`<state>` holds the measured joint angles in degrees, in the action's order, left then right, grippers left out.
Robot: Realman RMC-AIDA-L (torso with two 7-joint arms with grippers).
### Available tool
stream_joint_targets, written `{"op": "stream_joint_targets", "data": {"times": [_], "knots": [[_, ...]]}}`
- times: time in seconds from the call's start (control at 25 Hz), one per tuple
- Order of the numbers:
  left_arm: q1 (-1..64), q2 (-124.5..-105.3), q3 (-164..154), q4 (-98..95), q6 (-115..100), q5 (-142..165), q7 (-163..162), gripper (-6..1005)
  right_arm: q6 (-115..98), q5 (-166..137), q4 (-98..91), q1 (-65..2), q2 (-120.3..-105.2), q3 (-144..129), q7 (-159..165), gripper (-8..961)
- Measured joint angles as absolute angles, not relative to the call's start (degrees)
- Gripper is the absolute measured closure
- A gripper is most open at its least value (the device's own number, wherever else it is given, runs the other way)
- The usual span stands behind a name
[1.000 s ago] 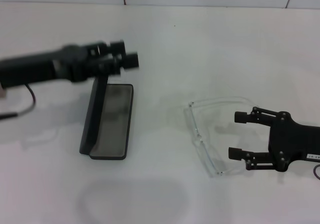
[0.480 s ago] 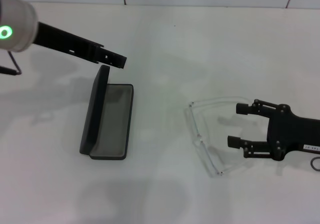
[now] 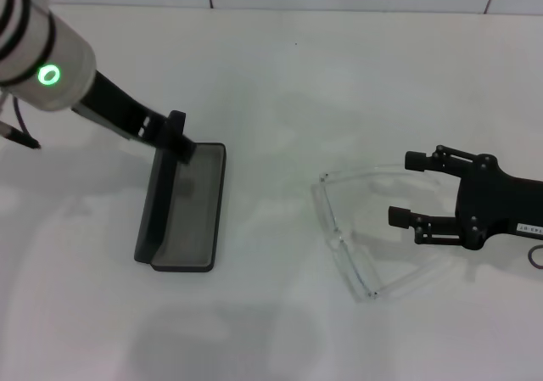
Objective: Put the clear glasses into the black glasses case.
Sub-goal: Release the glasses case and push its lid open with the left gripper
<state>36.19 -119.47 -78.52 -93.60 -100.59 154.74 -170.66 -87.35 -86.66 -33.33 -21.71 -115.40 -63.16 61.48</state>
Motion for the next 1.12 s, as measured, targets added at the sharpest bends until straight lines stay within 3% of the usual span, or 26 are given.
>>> {"op": "stream_joint_targets", "data": {"times": [0.32,0.8,1.12], "knots": [[40.3,-119.65,-79.96,-81.84,-98.33,154.98,-171.06,120,-87.41,-86.6,-33.46,-22.51,-115.44,-63.42,61.15,99],[41.34,-119.58,-79.62,-76.4,-94.89,155.6,-171.23,120,-87.16,-86.93,-33.02,-22.61,-115.49,-63.23,60.78,98],[41.07,-119.4,-79.67,-76.42,-94.55,155.73,-168.89,287,-86.85,-86.78,-32.89,-22.74,-115.49,-63.19,60.39,99]]}}
